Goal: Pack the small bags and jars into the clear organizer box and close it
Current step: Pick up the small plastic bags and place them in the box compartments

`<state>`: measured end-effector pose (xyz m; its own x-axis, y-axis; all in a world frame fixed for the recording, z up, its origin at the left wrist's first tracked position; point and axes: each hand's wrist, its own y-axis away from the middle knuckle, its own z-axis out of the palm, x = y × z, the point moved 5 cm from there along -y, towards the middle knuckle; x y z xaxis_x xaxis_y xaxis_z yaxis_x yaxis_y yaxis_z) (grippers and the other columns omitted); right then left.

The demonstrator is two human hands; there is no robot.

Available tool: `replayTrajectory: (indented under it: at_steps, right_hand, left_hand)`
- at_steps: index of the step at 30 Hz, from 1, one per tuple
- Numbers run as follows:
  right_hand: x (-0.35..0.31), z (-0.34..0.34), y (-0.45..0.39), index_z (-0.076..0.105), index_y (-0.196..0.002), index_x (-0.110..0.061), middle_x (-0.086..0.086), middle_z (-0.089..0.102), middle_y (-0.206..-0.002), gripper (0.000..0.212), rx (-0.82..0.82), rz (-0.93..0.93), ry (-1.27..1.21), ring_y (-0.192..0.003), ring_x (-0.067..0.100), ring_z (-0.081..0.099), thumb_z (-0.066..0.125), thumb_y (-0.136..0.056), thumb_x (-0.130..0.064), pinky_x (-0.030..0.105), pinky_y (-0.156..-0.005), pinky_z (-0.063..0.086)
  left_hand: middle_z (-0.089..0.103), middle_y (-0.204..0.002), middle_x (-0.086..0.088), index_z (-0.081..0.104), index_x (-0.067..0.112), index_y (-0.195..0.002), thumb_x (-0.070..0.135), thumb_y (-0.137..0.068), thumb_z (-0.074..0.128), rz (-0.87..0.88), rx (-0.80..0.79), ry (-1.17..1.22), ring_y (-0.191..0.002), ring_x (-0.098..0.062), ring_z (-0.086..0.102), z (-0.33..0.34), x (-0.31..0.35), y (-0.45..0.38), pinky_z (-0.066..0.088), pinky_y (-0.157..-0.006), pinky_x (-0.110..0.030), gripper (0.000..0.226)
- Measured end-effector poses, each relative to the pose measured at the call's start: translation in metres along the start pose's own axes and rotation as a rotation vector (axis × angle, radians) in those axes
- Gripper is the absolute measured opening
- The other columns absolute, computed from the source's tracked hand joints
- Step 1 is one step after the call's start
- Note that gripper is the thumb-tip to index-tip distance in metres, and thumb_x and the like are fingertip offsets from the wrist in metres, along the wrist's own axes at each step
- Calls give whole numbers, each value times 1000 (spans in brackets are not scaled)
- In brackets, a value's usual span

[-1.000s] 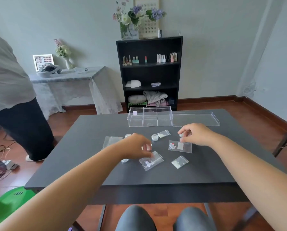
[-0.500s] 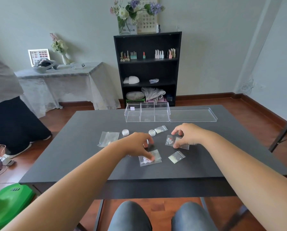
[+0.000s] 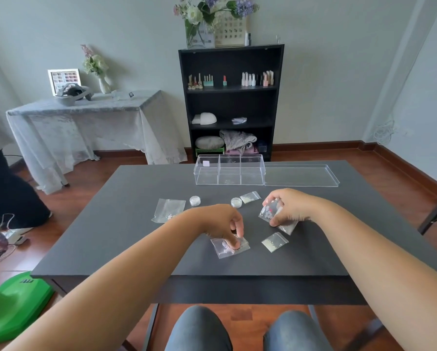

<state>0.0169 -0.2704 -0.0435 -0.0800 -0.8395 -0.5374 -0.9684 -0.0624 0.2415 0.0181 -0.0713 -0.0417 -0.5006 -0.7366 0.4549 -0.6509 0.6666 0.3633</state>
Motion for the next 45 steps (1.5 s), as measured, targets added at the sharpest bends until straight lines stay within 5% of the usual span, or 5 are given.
replayTrajectory:
  at_steps: [19, 25, 32, 38, 45]
  right_hand:
    - [-29, -27, -6, 62, -103, -31, -4, 59, -113, 22, 251, -105, -282, -105, 16, 53, 44, -95, -22, 29, -77, 36]
    - [-34, -32, -12, 68, -104, -31, -9, 63, -78, 25, 368, -135, -326, -57, 8, 51, 48, -93, -23, 19, -46, 39]
    - [-28, -39, -18, 65, -109, -34, -12, 63, -83, 26, 499, -102, -344, -45, 3, 44, 48, -93, -24, 19, -44, 38]
    - [-30, -43, -22, 67, -101, -34, -27, 62, -71, 27, 580, -153, -345, -43, 1, 43, 49, -91, -15, 11, -46, 37]
    - [-33, -42, -33, 53, -113, -43, -13, 65, -81, 34, 600, -177, -363, -50, 5, 47, 53, -91, -17, 18, -49, 42]
  left_hand:
    - [69, -70, 20, 73, 32, -76, 24, -76, 78, 54, 147, 0, -63, 9, 61, -53, -18, 5, 44, -60, -13, 9]
    - [71, -73, 19, 75, 33, -82, 24, -79, 77, 52, 472, 36, -63, 10, 63, -139, -35, 0, 46, -62, -9, 10]
    - [59, -72, 18, 76, 23, -89, 11, -88, 64, -59, 935, 44, -61, 2, 54, -192, -69, -26, 38, -56, -11, 17]
    - [72, -99, 5, 75, 29, -99, 18, -92, 54, -167, 763, -92, -85, -17, 66, -169, -91, -59, 56, -73, -34, 24]
    - [69, -106, 5, 69, 36, -99, 21, -92, 53, -235, 673, -127, -108, -23, 54, -158, -106, -72, 44, -95, -43, 23]
